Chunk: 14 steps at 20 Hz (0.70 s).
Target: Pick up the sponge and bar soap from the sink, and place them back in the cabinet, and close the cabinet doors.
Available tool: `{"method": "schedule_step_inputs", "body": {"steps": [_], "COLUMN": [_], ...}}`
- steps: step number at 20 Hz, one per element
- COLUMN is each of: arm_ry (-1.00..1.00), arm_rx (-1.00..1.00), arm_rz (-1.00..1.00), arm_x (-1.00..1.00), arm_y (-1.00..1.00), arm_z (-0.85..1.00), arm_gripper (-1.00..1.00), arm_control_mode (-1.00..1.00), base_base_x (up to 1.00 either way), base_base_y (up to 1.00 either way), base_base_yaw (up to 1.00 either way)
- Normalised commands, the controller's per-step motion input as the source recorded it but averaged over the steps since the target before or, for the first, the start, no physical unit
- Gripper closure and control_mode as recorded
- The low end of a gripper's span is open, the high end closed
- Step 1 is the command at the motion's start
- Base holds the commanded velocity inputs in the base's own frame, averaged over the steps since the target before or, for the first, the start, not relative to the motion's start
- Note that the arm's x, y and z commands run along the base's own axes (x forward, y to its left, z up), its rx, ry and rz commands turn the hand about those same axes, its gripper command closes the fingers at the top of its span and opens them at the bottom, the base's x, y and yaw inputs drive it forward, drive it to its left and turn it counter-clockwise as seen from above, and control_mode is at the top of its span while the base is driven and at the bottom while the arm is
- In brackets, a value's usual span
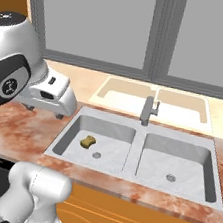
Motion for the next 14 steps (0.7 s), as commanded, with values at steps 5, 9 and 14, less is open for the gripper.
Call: {"method": "schedule_step_inputs", "body": {"steps": [5,9,14], "arm_ry": [0.02,0.03,0.02], "arm_rx": [0.04,0.03,0.01], "arm_rz": [0.00,0.00,0.00], "arm_x": [0.04,0.04,0.01], "arm_y": [0.00,0.00,0.00], "arm_z": [-0.21,-0.16,-0.12], "arm_gripper": [-1.00,-1.00,-1.00], "arm_control_mode": [-1.00,-1.00,-1.00], "base_base_x": [0.00,0.00,0.00], "base_base_y": [0.00,0.00,0.00], "base_base_yaw": [0.00,0.00,0.00]}}
